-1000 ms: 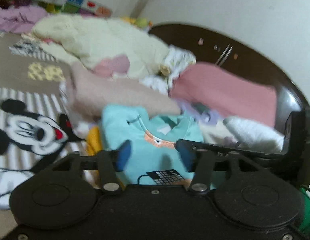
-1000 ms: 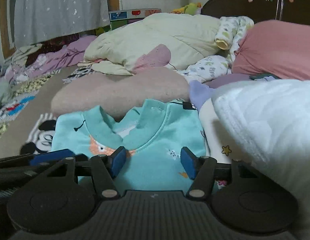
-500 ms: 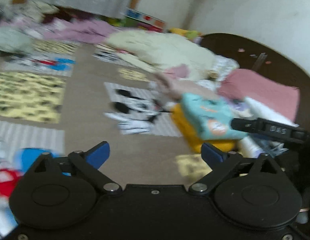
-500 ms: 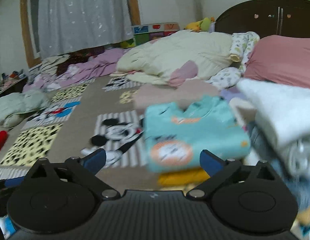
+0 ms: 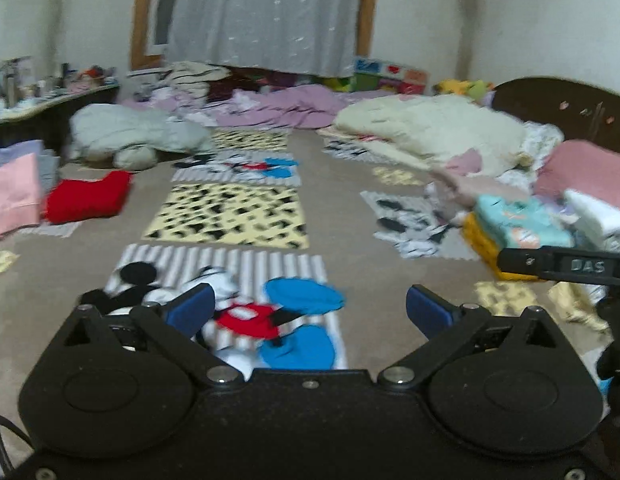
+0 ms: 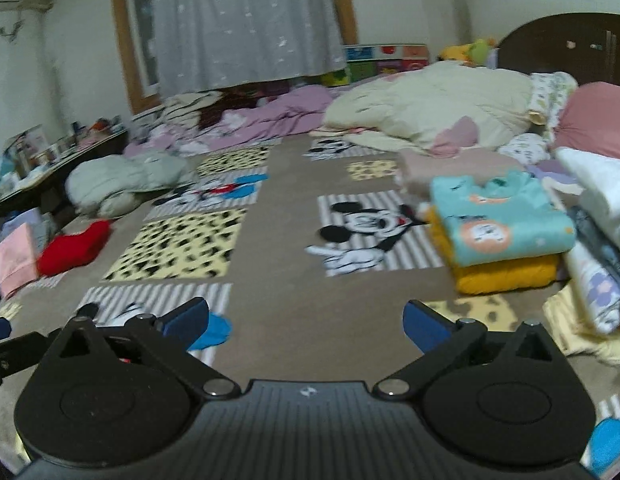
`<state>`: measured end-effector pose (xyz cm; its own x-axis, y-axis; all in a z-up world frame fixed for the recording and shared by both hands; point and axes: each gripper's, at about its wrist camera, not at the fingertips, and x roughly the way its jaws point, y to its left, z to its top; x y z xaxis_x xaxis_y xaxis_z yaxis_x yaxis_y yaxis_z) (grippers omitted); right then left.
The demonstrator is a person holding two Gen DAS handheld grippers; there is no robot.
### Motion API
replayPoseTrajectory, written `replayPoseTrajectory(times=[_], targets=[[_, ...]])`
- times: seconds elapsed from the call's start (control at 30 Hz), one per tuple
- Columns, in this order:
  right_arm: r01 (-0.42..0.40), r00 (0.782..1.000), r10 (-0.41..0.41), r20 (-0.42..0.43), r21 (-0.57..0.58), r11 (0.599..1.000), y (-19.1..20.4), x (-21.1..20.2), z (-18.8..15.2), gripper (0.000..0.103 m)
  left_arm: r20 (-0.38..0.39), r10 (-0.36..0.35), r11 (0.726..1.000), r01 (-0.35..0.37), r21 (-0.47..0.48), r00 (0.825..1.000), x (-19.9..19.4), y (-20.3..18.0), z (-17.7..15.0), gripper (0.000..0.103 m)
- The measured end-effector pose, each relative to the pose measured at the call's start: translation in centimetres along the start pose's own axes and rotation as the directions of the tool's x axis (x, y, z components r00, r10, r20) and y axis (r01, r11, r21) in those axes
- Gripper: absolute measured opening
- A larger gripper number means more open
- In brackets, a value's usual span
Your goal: Fold clothes
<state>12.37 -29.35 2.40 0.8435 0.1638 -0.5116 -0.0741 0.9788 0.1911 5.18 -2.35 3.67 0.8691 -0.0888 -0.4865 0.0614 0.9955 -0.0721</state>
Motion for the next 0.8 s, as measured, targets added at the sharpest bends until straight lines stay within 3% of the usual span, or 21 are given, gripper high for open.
replayPoseTrajectory(times=[0.13,0.4,0.53,0.8], targets=[[-0.034,0.999,0.033,-0.024,-0.033,0.999,3.1,-1.8,-1.1,0.103,-0.017,0.082,0.996,-0.082,0.025,0.996,-1.2,0.2,-0.7,0.103],[-0.104,0.994,0.103,-0.026,-0.036,0.994,6.7,-6.5,-3.7,0.103,-0.031,0.156,0.986,-0.154,0.058,0.987,-4.0,1.4,-2.3,0.103],[-0.134,0.991,0.133,-0.023,-0.038,0.990,8.4,-8.5,-5.2,0.103,-0.052,0.117,0.993,-0.118,-0.002,0.992,-5.0,2.5,-2.7,0.103],[-0.110,0.994,0.108,-0.022,-0.086,0.990,11.3,-10.2,-6.6,0.103,-0.020,0.118,0.992,-0.119,-0.048,0.993,-7.3,3.5,-2.8,0.103]])
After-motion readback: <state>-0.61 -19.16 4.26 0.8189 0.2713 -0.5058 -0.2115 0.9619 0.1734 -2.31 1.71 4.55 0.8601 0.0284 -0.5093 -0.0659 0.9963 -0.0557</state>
